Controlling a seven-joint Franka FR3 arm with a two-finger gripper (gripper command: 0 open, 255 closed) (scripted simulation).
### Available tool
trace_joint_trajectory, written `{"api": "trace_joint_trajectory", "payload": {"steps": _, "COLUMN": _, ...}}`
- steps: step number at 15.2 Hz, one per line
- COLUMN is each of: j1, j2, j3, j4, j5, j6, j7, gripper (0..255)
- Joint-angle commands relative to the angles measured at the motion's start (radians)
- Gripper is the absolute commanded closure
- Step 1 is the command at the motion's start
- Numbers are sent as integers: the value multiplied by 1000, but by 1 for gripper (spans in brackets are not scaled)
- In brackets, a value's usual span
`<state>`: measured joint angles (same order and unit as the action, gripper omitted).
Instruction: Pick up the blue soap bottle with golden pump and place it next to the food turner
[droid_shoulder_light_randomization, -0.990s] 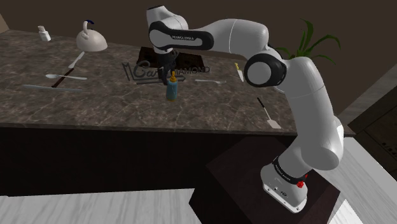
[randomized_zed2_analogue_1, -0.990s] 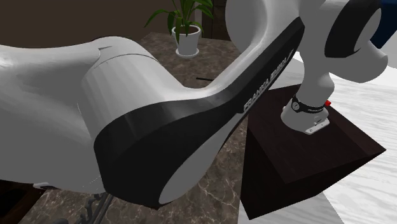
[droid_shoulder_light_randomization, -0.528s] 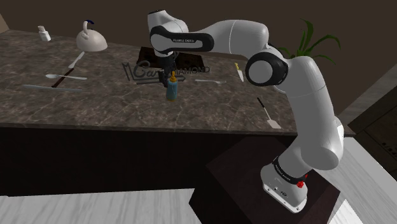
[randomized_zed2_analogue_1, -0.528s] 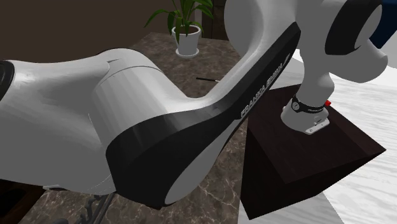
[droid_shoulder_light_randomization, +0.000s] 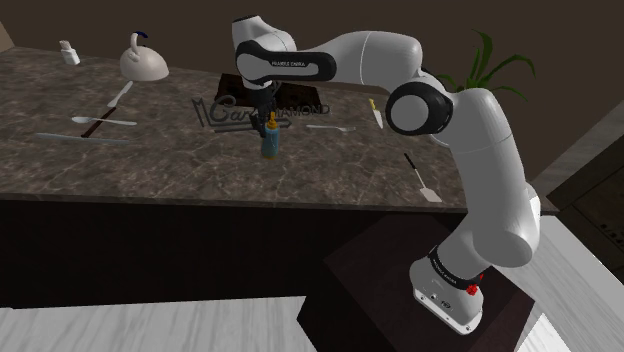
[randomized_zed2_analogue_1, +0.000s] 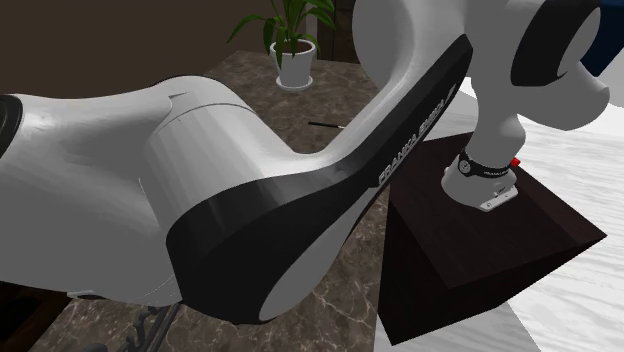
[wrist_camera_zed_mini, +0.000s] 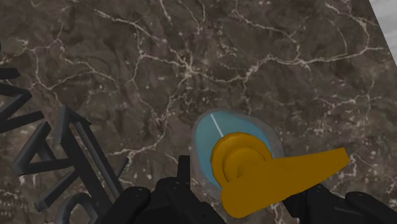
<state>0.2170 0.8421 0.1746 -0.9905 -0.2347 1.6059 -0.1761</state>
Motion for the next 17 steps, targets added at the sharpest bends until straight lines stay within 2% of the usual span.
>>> {"api": "trace_joint_trajectory", "payload": {"steps": 1, "j1": 0, "j2": 0, "j3": 0, "j4": 0, "j5": 0, "j6": 0, "j7": 0, "gripper": 255}}
{"api": "trace_joint_trajectory", "payload": {"steps": 5, "j1": 0, "j2": 0, "j3": 0, "j4": -1, "j5": 0, "j6": 0, "j7": 0, "gripper": 255}}
{"api": "trace_joint_trajectory", "payload": {"steps": 17, "j1": 20, "j2": 18, "j3": -3, "j4": 193, "j5": 2, "j6": -172, "j7": -26, "gripper": 255}}
